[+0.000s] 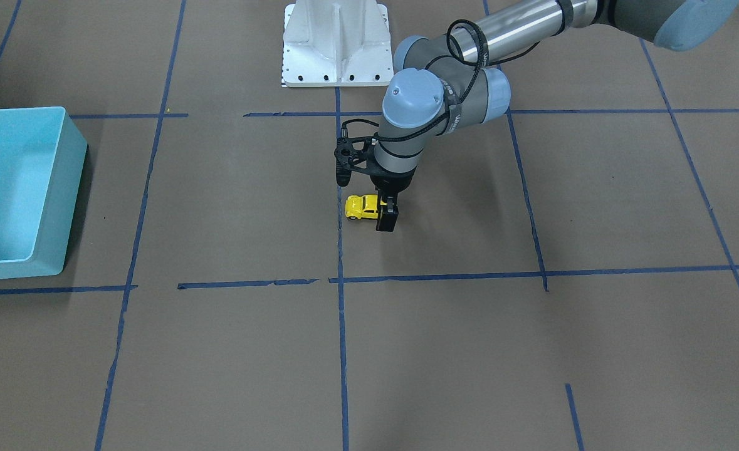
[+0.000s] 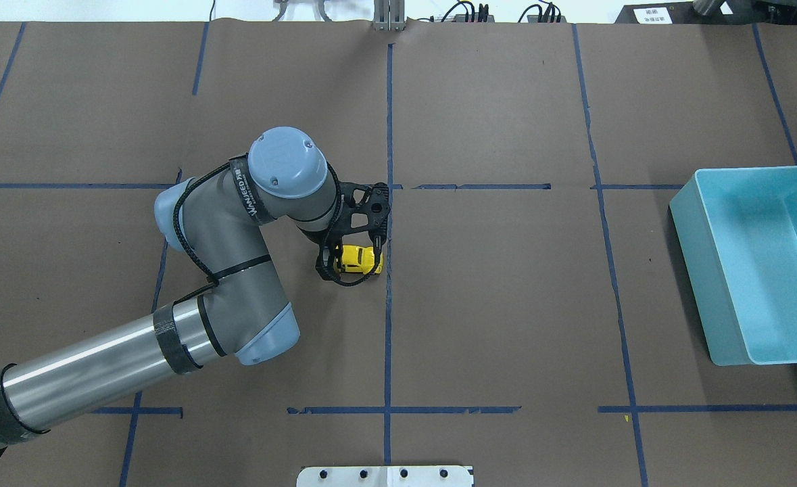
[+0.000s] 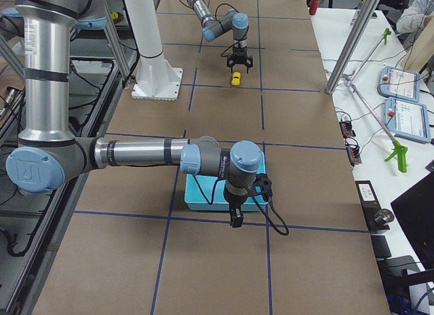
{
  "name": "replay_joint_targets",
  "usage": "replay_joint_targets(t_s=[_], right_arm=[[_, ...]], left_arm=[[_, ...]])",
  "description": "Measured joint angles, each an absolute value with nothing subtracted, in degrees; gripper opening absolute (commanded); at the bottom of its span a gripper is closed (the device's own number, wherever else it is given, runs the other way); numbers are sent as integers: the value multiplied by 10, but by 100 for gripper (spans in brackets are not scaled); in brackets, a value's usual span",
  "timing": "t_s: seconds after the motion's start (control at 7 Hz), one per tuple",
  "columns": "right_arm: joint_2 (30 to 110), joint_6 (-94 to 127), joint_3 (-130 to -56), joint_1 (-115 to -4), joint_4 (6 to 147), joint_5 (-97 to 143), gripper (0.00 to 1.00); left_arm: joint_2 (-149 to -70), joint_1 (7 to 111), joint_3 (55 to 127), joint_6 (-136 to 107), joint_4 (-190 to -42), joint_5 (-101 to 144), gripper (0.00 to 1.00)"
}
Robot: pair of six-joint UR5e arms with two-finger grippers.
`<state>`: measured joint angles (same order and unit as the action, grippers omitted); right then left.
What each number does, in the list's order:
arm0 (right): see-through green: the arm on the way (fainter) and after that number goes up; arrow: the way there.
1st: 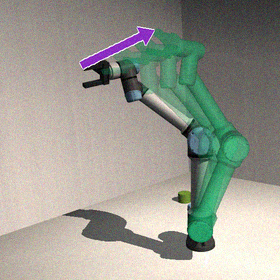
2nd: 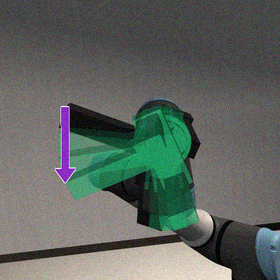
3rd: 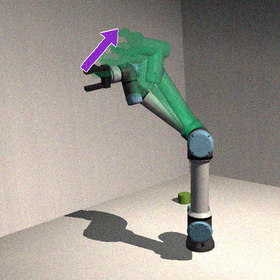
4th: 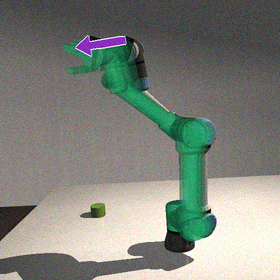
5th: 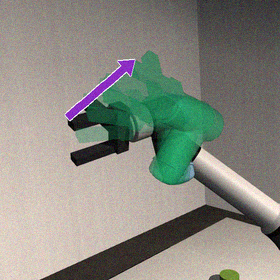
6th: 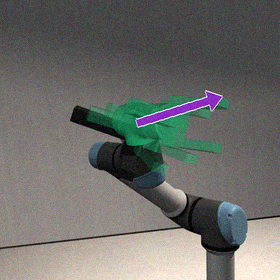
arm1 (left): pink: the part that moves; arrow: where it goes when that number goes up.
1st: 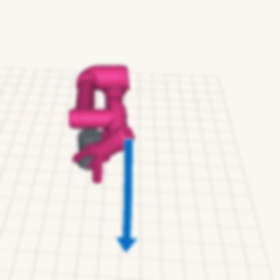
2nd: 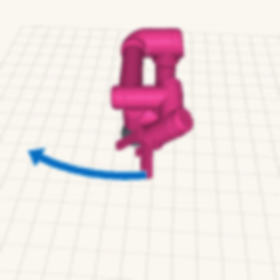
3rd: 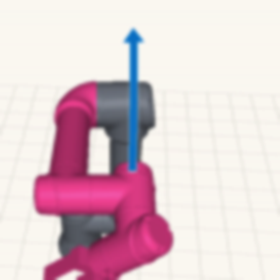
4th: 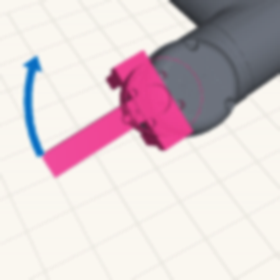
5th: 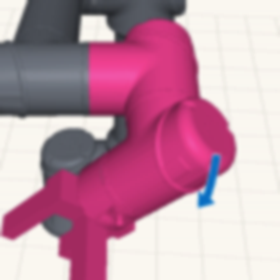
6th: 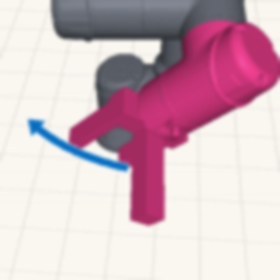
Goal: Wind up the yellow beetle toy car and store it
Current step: 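Close the left gripper on the yellow car and press it down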
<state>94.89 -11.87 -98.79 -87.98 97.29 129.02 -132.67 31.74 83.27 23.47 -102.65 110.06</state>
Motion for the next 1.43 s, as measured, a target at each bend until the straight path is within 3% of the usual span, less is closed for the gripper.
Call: replay_joint_targets(t_s=[0.29,0.43,0.86,1.0,1.14,1.43], right_arm=[[949,-119,-988,-880,973,1290,100],[949,-119,-988,-880,973,1290,100],[949,-119,-988,-880,973,1290,100],[949,-119,-988,-880,973,1290,100],[948,-119,-988,-880,973,1290,100],[948,-119,-988,-880,973,1290,100]], left_arm=[[-1333,316,818,235,-1034,1101,98],[-1339,312,810,235,-1035,1102,90],[-1340,303,805,238,-1037,1114,20],[-1339,304,807,239,-1037,1124,8],[-1339,309,808,238,-1037,1132,1],[-1339,327,812,236,-1041,1164,0]])
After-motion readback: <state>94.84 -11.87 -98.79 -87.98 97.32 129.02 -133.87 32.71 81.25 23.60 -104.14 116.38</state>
